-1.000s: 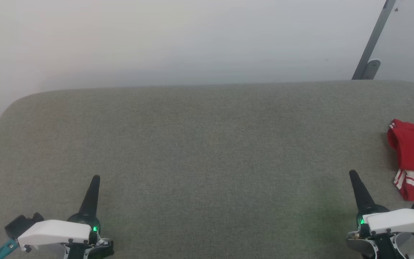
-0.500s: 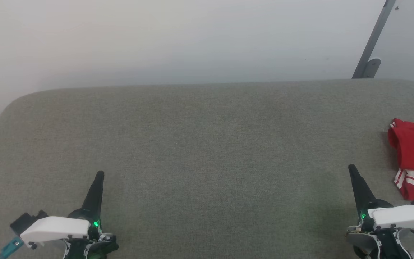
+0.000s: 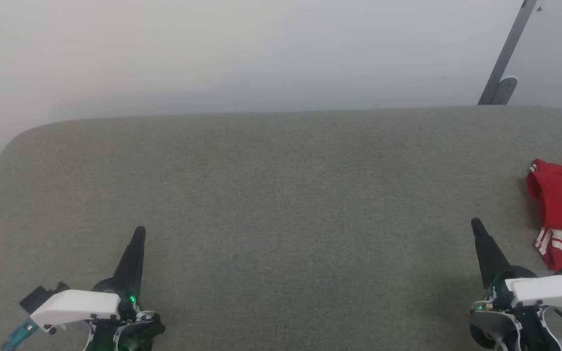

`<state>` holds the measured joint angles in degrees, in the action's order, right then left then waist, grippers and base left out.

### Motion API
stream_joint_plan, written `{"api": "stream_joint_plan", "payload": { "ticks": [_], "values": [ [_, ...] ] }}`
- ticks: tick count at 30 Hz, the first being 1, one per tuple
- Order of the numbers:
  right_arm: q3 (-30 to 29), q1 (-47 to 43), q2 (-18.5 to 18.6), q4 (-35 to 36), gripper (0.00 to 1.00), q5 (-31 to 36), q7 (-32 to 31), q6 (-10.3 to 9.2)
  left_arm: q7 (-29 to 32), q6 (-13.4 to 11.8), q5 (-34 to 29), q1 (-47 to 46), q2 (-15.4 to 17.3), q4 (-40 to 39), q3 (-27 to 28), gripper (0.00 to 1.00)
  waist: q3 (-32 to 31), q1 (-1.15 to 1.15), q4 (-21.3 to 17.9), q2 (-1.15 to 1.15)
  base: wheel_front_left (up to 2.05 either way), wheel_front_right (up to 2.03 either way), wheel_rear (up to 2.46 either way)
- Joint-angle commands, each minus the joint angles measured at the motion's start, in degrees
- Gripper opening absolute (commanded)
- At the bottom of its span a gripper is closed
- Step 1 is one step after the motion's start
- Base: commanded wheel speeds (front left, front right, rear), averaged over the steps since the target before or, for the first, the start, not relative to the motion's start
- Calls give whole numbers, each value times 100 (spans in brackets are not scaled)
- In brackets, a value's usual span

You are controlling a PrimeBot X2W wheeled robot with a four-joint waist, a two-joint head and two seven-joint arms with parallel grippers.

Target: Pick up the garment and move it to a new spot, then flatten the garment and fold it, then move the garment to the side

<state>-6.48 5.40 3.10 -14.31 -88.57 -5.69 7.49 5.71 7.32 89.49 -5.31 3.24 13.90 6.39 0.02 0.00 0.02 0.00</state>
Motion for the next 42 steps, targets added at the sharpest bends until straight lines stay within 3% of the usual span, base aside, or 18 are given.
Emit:
{"api": "stream_joint_plan", "payload": {
  "ticks": [1,8,42],
  "values": [
    [-12,97,-30,42,0,-115,-39,0,41,27,90,-101,-13,3,23,0,2,0,0,0,0,0,0],
    [-13,108,-37,42,0,-409,-105,0,107,30,305,-127,-52,19,27,0,15,0,-2,0,0,0,0],
    [-12,102,-34,40,0,-396,-104,0,105,30,301,-128,-50,17,24,0,16,0,-2,0,0,0,0]
  ]
}}
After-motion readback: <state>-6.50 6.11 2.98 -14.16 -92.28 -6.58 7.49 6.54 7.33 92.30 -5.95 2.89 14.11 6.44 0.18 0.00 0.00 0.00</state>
